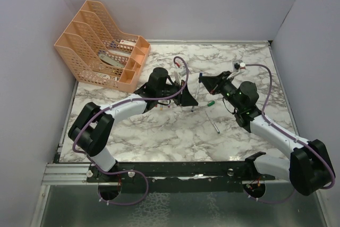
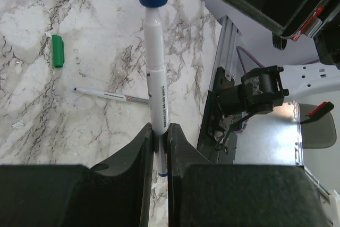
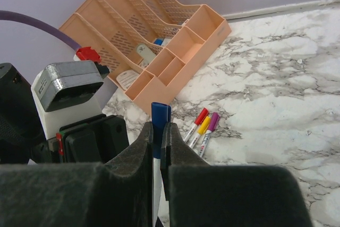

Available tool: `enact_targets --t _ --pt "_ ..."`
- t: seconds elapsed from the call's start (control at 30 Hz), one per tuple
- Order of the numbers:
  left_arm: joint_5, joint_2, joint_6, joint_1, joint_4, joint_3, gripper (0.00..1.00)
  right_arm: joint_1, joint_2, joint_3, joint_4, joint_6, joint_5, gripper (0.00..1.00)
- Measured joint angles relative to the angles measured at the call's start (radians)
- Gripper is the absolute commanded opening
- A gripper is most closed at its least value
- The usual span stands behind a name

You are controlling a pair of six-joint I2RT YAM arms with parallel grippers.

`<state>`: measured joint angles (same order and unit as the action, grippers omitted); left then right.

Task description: Insert the pens into the pen caps

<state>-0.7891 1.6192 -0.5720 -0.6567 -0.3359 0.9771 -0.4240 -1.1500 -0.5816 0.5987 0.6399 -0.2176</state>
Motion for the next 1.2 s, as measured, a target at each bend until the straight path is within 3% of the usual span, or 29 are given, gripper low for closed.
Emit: enact_targets --t 0.87,1.2 --pt "0.096 0.010 -0.076 -0.001 -0.071 0.009 0.00 -0.030 -0.003 0.024 0.002 0.010 0.021 0.01" --pt "0.130 0.007 -0.108 0.000 -0.042 0.008 0.00 -0.107 -0.006 0.008 -0.047 -0.053 0.151 0.01"
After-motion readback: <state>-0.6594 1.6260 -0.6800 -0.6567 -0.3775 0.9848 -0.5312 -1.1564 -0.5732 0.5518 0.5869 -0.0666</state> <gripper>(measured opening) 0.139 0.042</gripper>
